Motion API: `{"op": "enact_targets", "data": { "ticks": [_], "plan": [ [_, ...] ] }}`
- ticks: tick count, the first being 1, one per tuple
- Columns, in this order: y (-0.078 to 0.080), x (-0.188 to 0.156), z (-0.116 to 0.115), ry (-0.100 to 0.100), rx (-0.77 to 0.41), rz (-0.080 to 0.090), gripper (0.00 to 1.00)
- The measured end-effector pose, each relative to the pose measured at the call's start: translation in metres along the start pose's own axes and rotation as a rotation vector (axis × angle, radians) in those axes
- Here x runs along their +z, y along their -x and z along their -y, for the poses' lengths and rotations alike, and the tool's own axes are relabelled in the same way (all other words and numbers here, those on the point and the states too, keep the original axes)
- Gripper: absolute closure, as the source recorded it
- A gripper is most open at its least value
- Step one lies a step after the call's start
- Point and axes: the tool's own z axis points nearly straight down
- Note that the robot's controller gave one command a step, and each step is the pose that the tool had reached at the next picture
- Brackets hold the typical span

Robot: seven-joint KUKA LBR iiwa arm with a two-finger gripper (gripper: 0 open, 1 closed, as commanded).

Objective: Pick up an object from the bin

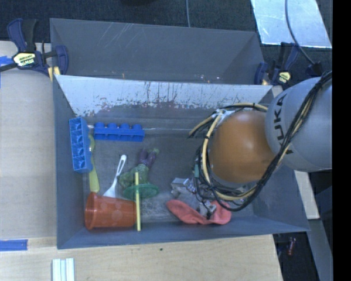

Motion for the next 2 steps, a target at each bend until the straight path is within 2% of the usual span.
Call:
{"op": "enact_targets", "data": {
  "ticks": [1,2],
  "plan": [
    [0.0,0.0,0.0,0.0,0.0,0.0,1.0],
    [-0.001,-0.02,-0.001,0.003,0.001,-0.003,1.0]
  ]
}}
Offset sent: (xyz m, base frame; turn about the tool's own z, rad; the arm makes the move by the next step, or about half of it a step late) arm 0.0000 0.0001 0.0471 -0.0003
